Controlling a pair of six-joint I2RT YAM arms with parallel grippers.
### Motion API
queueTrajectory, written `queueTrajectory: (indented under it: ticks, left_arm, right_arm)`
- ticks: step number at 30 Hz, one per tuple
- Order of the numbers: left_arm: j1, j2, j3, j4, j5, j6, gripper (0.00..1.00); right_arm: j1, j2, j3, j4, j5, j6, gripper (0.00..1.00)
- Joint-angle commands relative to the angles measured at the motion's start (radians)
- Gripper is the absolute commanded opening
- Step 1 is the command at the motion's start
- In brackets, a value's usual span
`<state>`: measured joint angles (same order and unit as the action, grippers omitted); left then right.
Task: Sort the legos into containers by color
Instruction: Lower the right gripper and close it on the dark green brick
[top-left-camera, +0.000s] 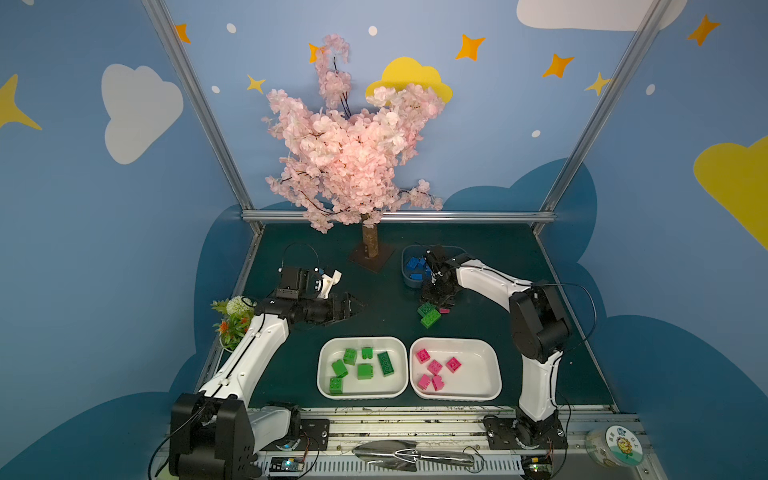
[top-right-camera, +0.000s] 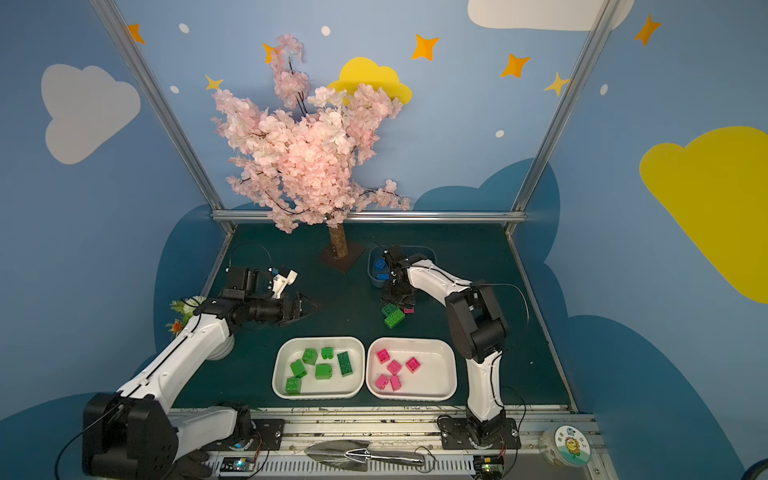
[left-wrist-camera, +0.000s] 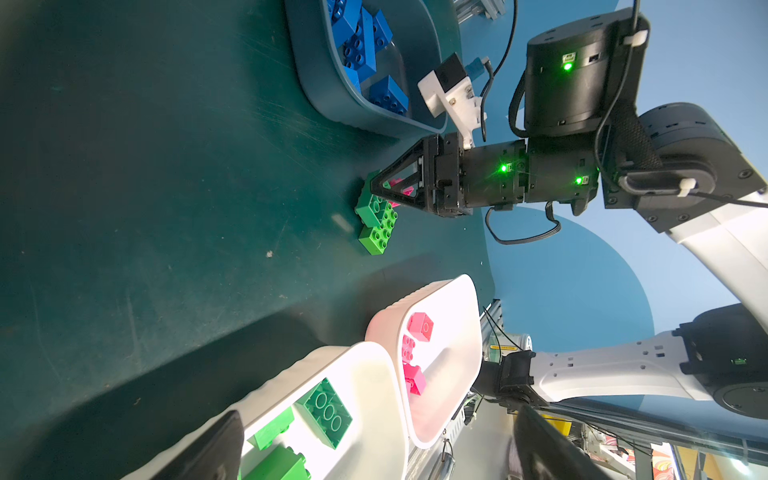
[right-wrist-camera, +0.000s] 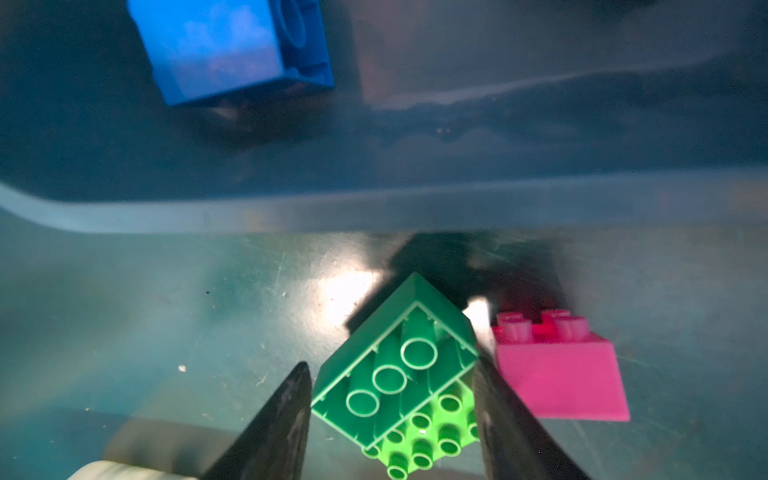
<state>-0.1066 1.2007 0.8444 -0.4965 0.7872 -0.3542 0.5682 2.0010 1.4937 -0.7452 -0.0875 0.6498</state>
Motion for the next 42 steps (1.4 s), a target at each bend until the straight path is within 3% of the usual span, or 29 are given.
queueTrajectory:
  ticks: [1,13,31,42]
  left_arm:
    - [0.003,0.007,0.001,-0.008,0.013,0.027,0.99]
    - [0.003,0.024,-0.002,0.005,0.021,0.031,0.99]
    - [0.003,0.018,-0.009,-0.013,0.014,0.042,0.99]
    - [0.004,0.008,-0.017,-0.022,0.012,0.051,0.99]
  right_arm:
    - [0.003,0.033,0.012,-0.011,-0.032,0.004,0.62]
    - [0.007,-0.096,-0.075,0.010,0.052,0.048,0.69]
    - [0.016,0.042,-0.011,0.080,-0.083,0.030,0.67]
    - [0.055,0.109,0.079,-0.014,-0.002,-0.026,0.65]
